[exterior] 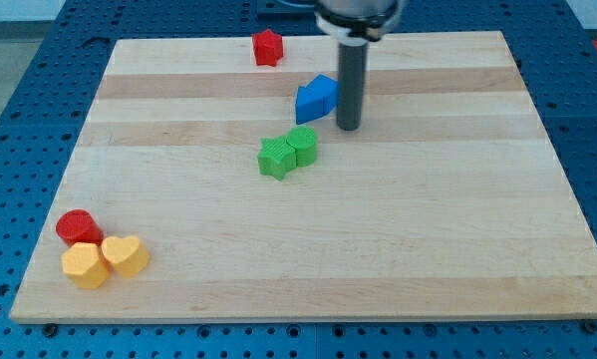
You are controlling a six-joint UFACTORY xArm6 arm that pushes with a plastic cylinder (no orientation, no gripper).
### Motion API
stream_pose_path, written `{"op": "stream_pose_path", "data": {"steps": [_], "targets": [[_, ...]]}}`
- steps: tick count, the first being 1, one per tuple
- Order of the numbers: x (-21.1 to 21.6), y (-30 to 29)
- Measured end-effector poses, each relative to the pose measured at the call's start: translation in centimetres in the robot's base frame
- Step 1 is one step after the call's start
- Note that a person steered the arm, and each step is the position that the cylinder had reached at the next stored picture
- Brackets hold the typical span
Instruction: Push the blue cube along with the blue triangle slightly down
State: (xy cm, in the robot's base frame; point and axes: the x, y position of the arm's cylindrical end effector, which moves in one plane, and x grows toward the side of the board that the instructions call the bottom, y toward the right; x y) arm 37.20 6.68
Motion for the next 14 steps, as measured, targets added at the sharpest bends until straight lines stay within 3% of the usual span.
{"op": "stream_pose_path", "data": {"steps": [1,2,3,5,7,14], "targets": [[-3.6,4.7],[-9.4,5.6],[-10.4,2.5],[-6.1,-5.1],[-3.0,-5.8],[-2.4,-6.7]]}}
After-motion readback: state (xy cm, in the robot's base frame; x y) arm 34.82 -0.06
